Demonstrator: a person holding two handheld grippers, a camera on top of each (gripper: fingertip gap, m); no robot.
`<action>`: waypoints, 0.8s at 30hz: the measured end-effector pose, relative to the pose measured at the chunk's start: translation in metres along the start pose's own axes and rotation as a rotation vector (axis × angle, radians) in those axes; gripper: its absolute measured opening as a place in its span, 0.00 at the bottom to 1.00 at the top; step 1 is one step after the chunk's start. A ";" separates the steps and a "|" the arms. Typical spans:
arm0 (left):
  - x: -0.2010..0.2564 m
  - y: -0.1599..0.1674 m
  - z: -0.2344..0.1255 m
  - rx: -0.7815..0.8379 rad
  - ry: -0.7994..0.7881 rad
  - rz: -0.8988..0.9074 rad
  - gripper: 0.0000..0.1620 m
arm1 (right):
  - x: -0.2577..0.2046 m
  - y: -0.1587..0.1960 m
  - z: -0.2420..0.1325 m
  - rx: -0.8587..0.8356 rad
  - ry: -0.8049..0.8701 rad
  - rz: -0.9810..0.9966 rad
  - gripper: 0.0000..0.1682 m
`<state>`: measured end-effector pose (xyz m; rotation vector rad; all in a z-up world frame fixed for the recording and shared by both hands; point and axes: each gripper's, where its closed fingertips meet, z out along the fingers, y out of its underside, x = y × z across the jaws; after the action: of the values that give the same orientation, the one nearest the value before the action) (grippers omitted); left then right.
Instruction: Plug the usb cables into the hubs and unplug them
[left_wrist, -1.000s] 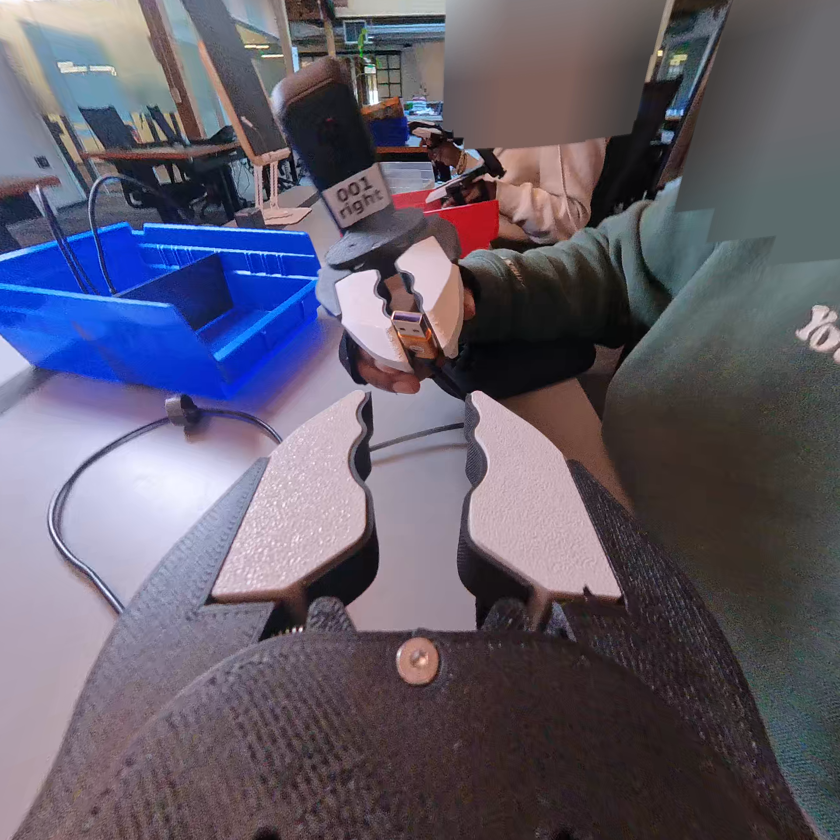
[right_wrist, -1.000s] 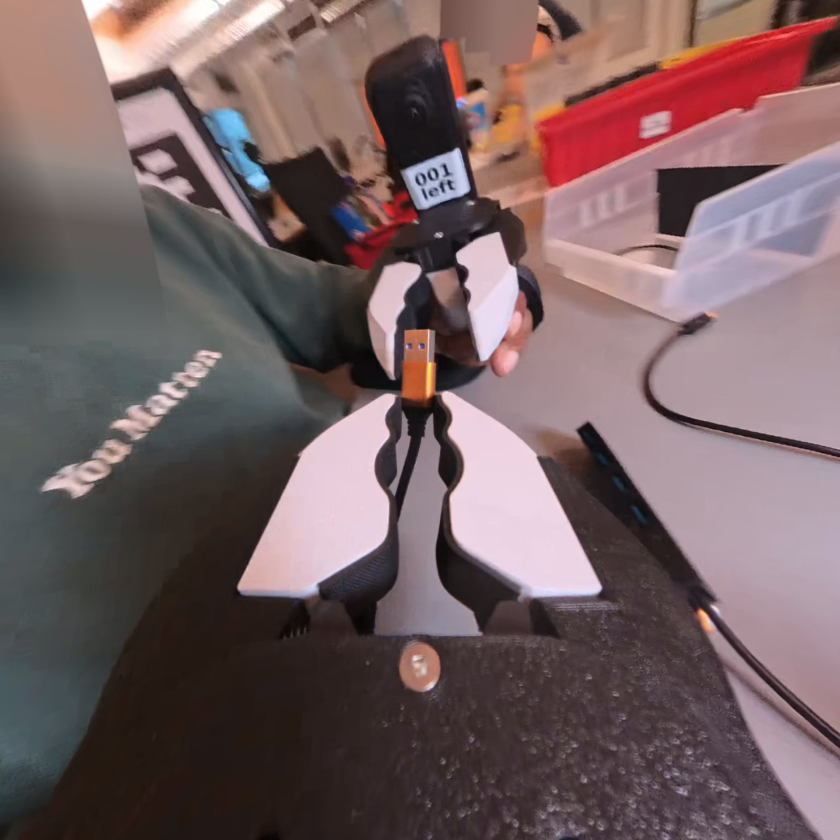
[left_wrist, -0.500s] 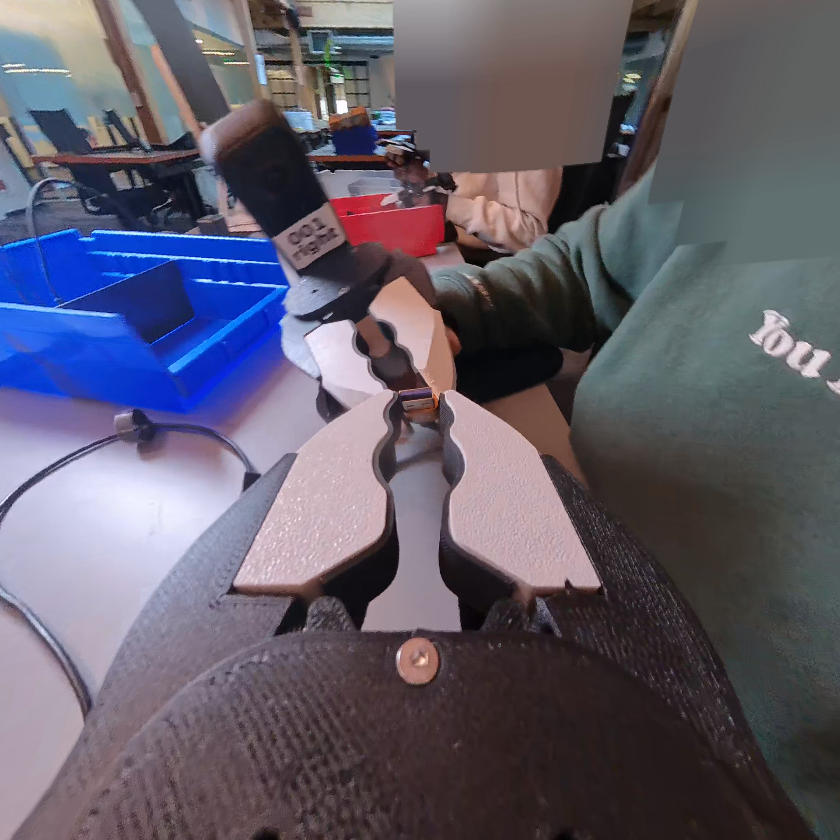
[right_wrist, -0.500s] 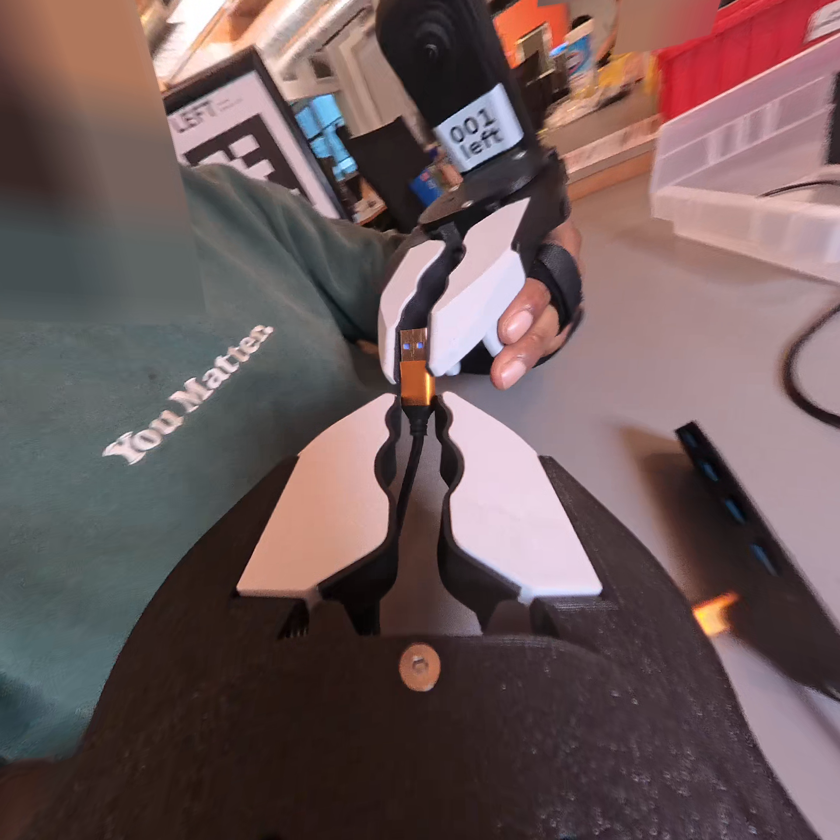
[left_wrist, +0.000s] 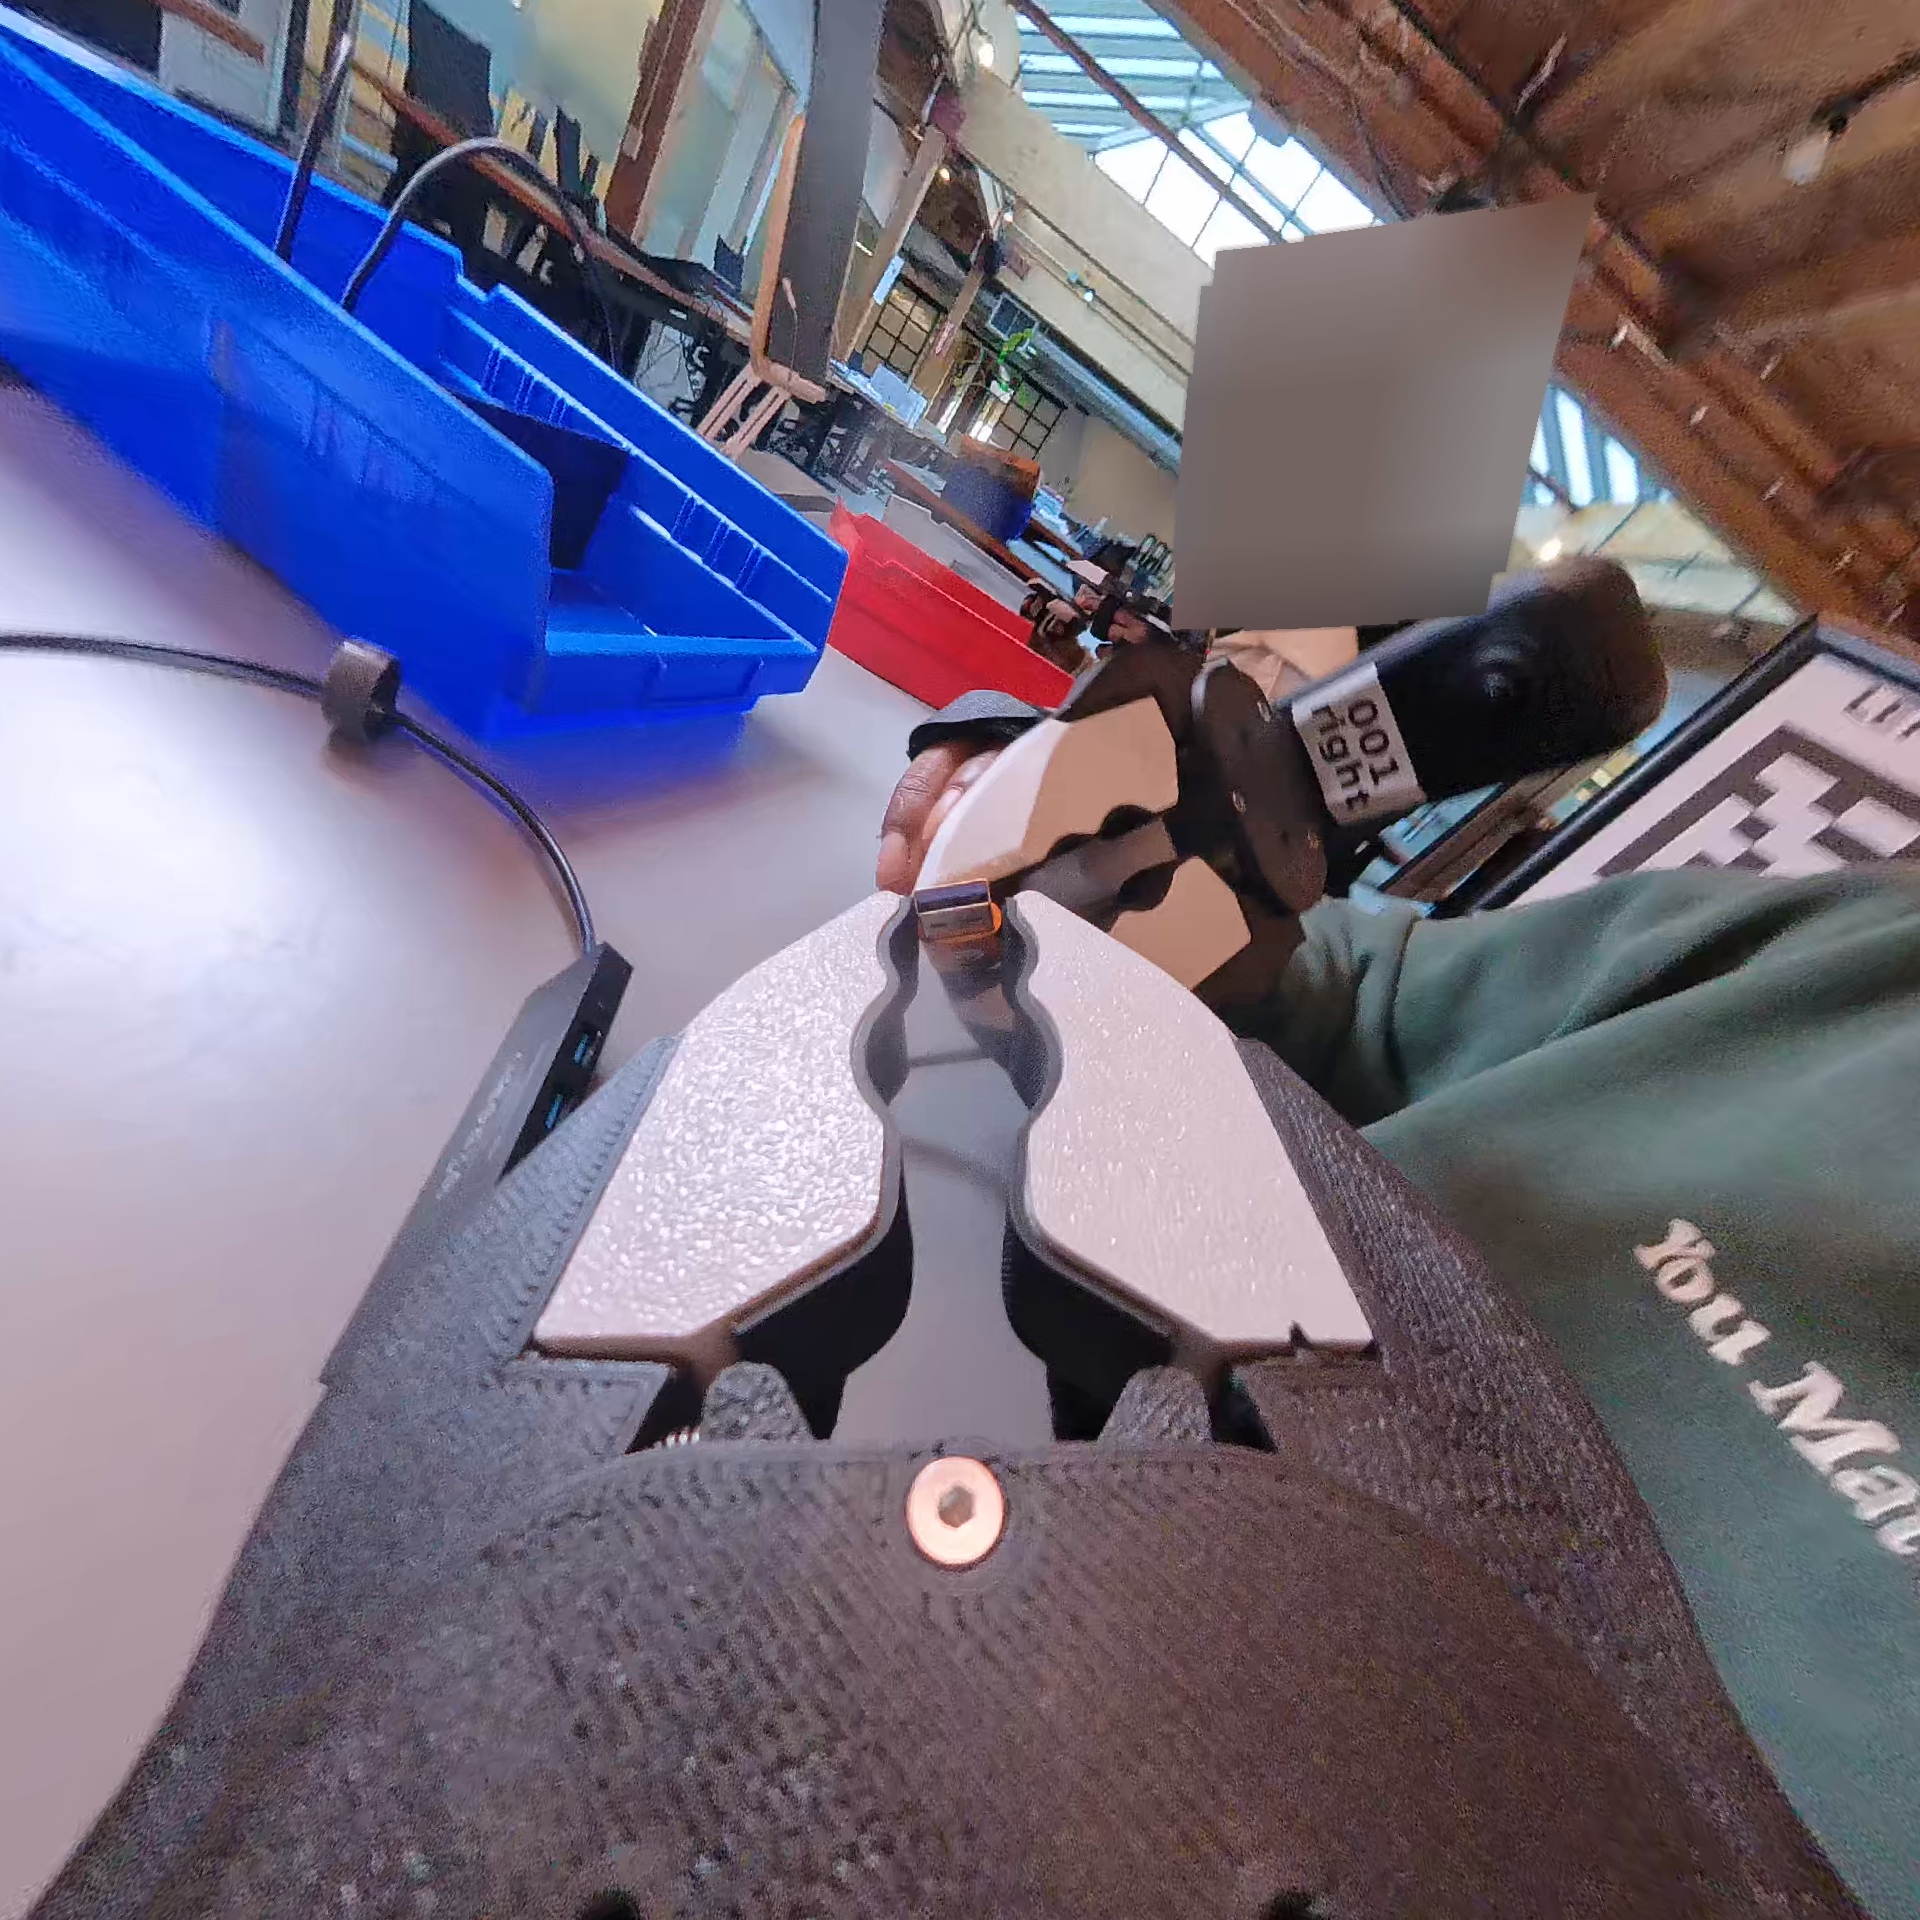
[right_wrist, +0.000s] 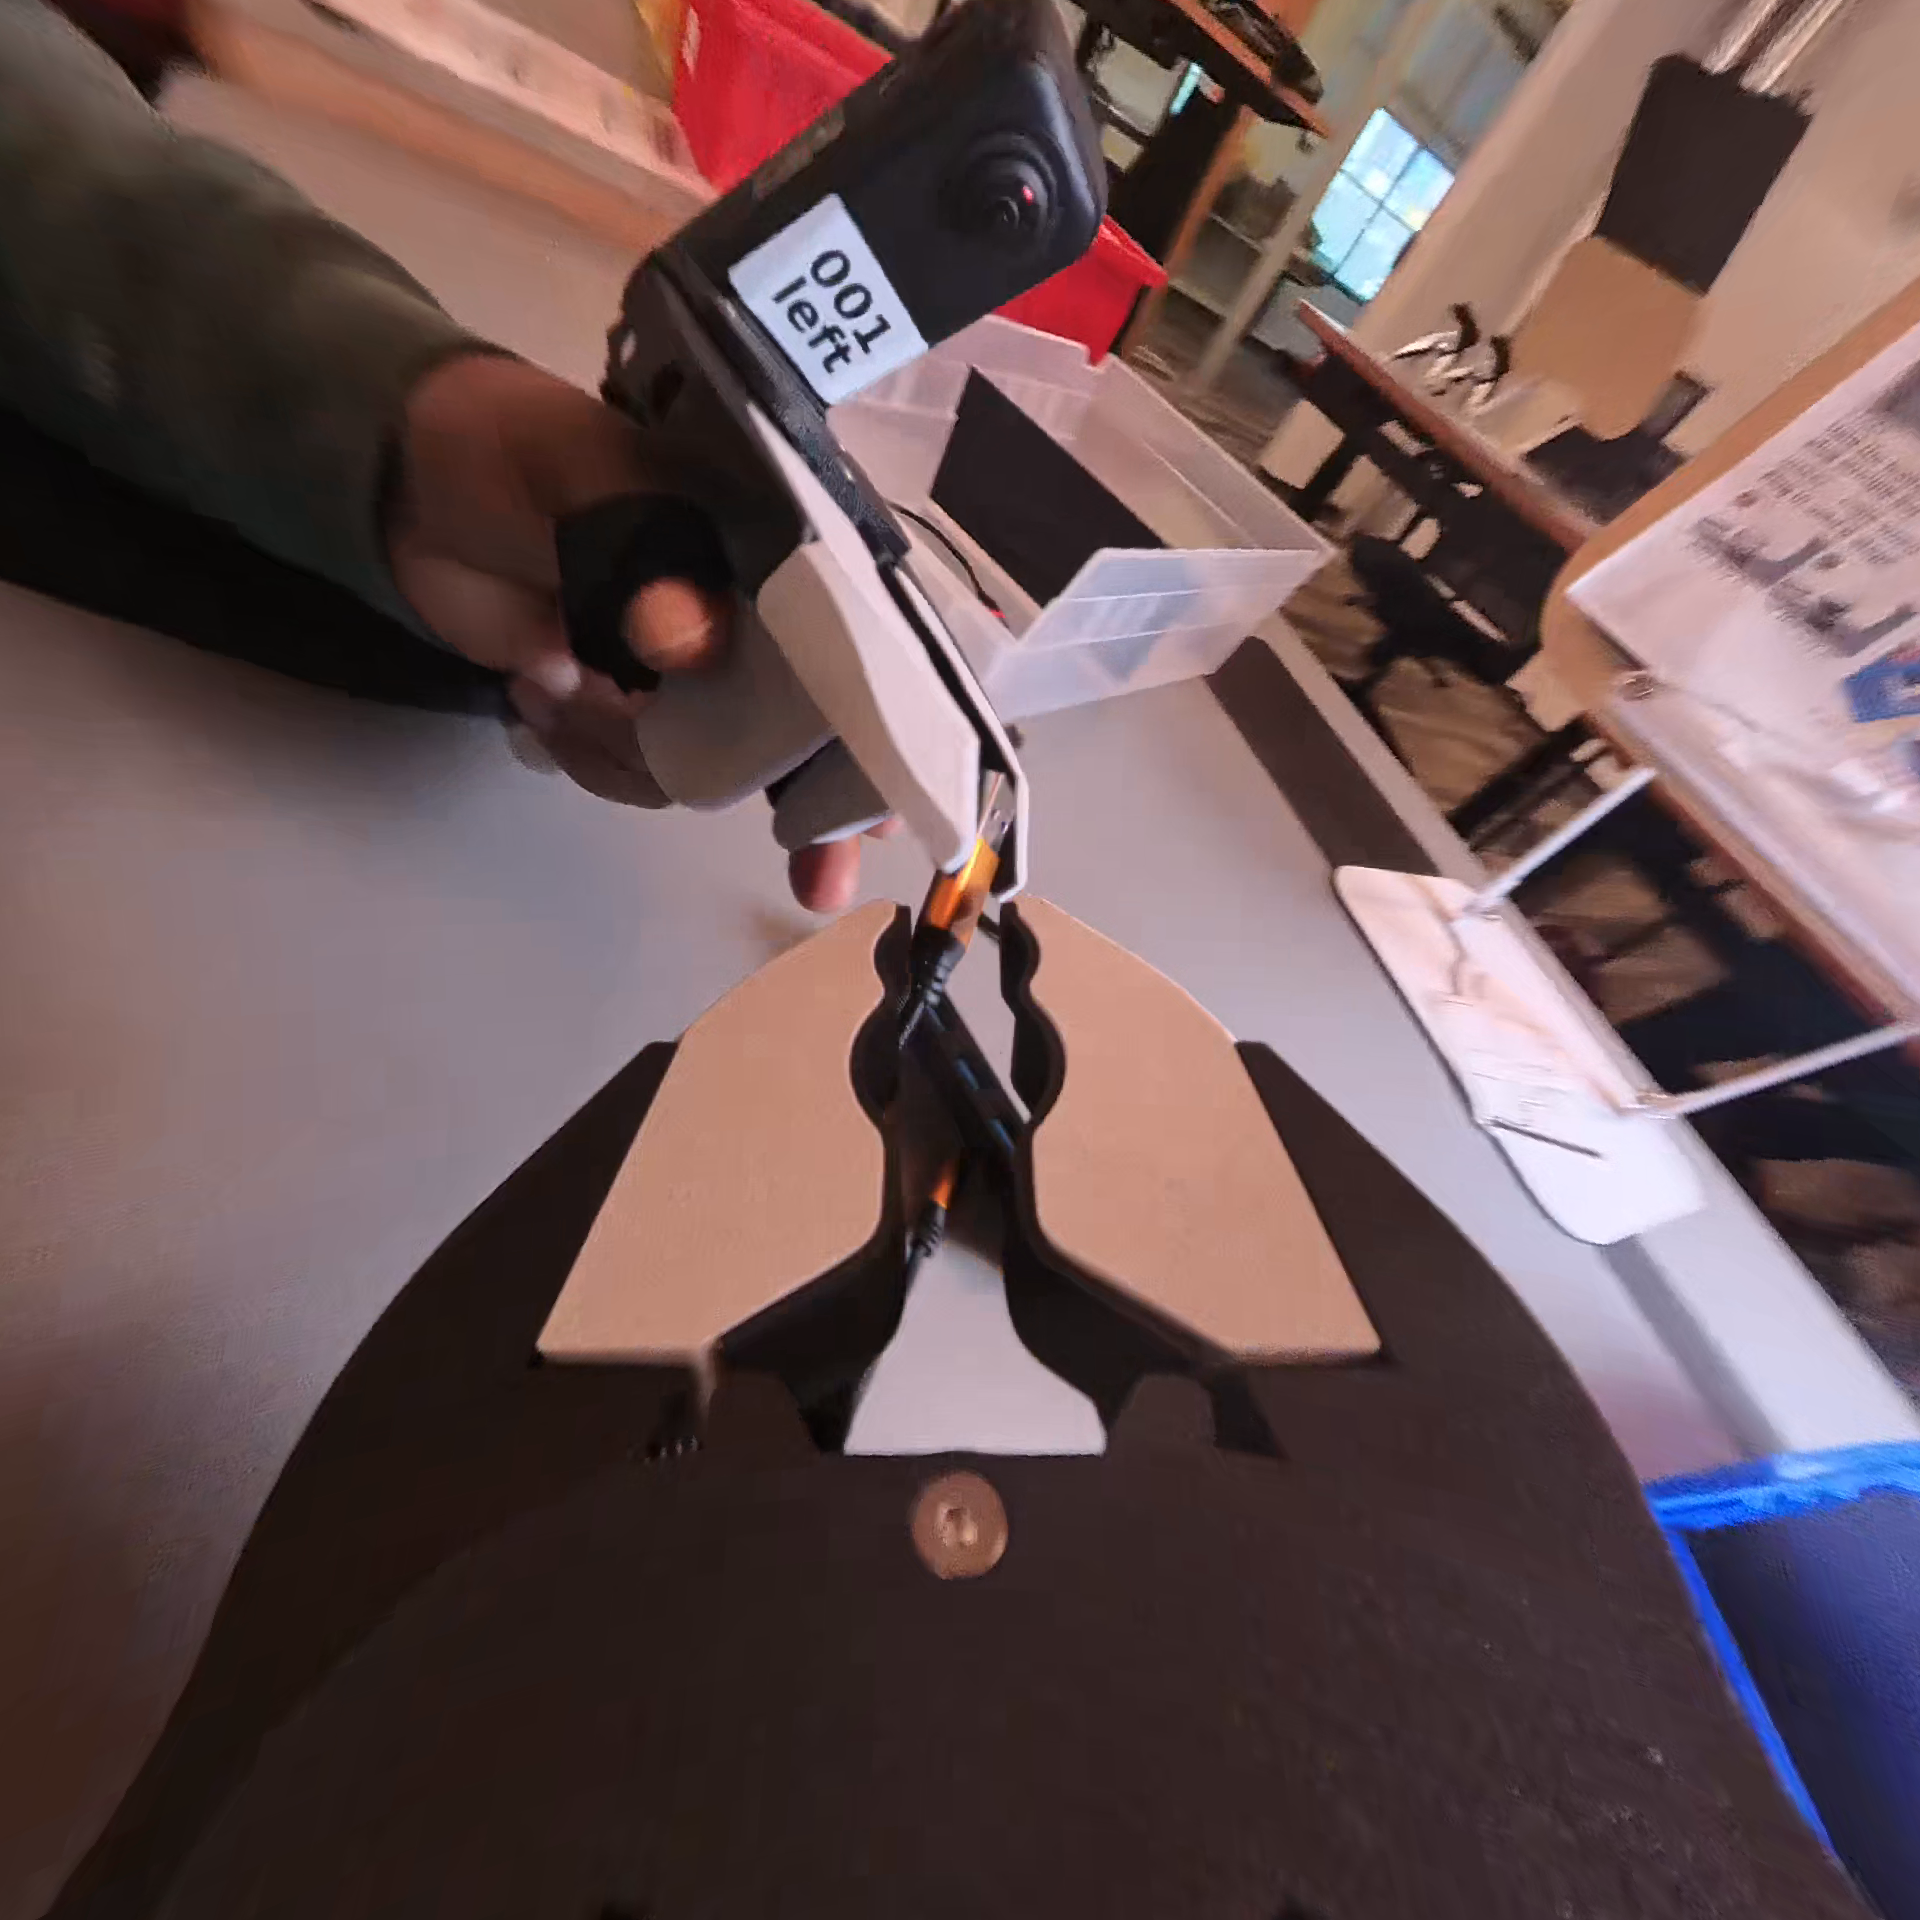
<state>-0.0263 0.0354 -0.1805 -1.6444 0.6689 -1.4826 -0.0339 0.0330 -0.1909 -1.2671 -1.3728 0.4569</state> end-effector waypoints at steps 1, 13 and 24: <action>-0.002 0.000 0.000 0.007 0.006 -0.042 0.10 | 0.000 0.001 0.001 -0.013 0.016 -0.027 0.09; -0.035 0.003 -0.028 -0.213 -0.170 0.396 0.25 | 0.032 0.003 -0.016 0.009 0.024 0.166 0.04; -0.112 0.065 -0.040 -0.724 -0.342 0.788 0.09 | 0.058 0.014 -0.050 0.006 -0.055 0.358 0.04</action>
<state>-0.0760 0.0842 -0.2967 -1.7499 1.5409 -0.3821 0.0295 0.0677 -0.1631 -1.5113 -1.1888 0.7456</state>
